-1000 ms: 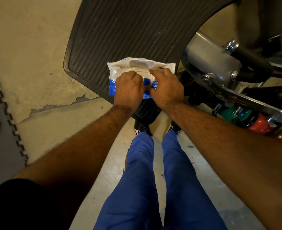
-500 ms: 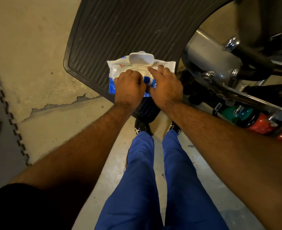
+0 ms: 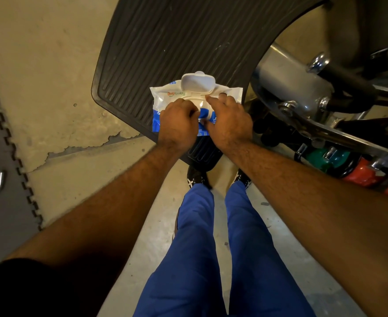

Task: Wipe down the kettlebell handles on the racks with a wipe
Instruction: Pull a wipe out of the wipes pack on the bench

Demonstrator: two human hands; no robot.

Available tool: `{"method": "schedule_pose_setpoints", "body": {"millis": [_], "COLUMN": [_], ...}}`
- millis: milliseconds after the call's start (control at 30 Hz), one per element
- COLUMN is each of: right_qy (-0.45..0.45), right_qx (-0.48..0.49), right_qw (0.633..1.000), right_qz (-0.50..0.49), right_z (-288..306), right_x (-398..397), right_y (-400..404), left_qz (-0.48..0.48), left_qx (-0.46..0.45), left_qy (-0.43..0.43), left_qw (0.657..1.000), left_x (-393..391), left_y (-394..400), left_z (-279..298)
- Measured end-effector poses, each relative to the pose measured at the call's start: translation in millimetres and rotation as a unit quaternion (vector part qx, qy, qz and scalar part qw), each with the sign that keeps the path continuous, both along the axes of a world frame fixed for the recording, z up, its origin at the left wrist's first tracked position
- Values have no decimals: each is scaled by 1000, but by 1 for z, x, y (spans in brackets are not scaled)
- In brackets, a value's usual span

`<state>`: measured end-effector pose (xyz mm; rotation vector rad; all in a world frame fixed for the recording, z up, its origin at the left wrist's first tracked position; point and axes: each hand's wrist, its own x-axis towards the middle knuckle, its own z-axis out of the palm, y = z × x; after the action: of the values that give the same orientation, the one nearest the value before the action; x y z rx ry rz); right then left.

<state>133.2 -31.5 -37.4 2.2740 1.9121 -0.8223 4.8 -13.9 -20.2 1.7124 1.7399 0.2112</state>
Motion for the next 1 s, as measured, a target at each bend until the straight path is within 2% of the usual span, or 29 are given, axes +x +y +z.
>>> {"method": "schedule_pose_setpoints", "body": {"millis": [67, 267, 467, 800, 900, 1000], "right_qy": [-4, -11, 2, -27, -34, -34], "right_qx": [-5, -11, -12, -23, -23, -25], "right_qw": [1000, 1000, 1000, 999, 999, 999], "right_qz": [3, 3, -4, 2, 7, 8], "right_z": [0, 0, 4, 11, 10, 11], "right_x": [0, -1, -2, -5, -6, -5], "right_y": [0, -1, 1, 0, 0, -1], "left_qz": [-3, -19, 6, -22, 16, 15], "left_qx": [5, 13, 27, 25, -5, -10], "left_qy": [5, 90, -10, 30, -11, -54], "left_qw": [1000, 996, 1000, 999, 1000, 998], "left_x": [-5, -4, 4, 0, 2, -3], "left_y": [-2, -2, -3, -3, 1, -2], "left_z": [-1, -3, 0, -5, -4, 1]}}
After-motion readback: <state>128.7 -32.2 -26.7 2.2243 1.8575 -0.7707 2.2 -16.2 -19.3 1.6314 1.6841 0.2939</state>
